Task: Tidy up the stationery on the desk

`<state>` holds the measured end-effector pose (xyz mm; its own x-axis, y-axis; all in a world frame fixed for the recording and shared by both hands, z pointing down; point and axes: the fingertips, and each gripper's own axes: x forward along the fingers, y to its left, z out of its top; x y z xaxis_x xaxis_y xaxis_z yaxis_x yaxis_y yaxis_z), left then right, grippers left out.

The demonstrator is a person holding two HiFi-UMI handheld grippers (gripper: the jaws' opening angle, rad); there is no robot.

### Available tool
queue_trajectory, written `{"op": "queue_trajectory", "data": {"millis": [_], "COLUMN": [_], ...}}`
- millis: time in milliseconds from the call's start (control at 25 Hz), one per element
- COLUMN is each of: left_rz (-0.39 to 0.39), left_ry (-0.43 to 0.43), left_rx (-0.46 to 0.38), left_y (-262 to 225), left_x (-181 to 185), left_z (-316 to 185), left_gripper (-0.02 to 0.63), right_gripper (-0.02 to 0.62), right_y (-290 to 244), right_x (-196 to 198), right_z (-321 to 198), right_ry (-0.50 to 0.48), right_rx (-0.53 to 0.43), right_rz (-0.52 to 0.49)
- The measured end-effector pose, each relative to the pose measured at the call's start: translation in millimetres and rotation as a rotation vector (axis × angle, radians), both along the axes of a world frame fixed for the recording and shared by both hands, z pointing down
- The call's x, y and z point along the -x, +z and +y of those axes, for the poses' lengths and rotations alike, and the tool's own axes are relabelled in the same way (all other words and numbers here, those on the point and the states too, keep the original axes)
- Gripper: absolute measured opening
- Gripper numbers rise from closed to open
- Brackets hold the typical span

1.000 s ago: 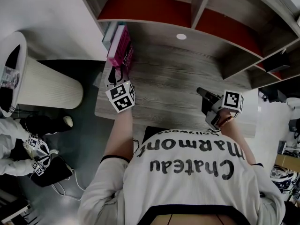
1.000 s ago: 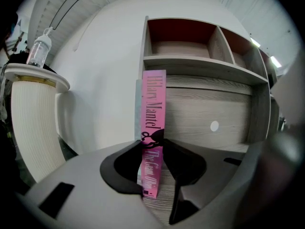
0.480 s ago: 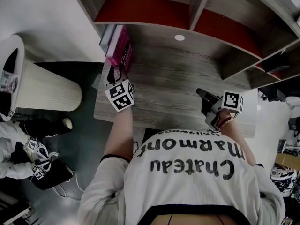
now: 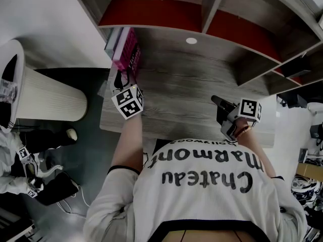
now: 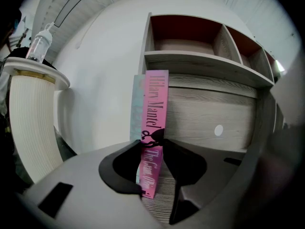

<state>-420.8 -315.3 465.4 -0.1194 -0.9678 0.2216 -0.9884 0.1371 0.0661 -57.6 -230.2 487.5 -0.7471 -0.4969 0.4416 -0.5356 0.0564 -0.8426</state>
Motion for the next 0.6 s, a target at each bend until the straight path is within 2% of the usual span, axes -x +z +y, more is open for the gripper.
{"op": "queue_trajectory", "data": {"millis": [360, 600], "left_rz": [0.009, 0.015], "left_ry": [-0.003, -0.006], "left_rx": [-0.001, -0.003], "left_y": [0.5, 1.6], "left_x": [0.6, -0.5], "left_z": [-3.3, -7.0], "left_gripper": [0.153, 0.155], "right_gripper": [0.014, 0.014], "right_y": [1.7, 2.4], "right_x": [-1.4, 0.6], "right_z": [1.1, 2.6], "right_ry": [-0.001, 0.005], "right_rx": [0.001, 0.012], "right_rz": [0.021, -0.014]}}
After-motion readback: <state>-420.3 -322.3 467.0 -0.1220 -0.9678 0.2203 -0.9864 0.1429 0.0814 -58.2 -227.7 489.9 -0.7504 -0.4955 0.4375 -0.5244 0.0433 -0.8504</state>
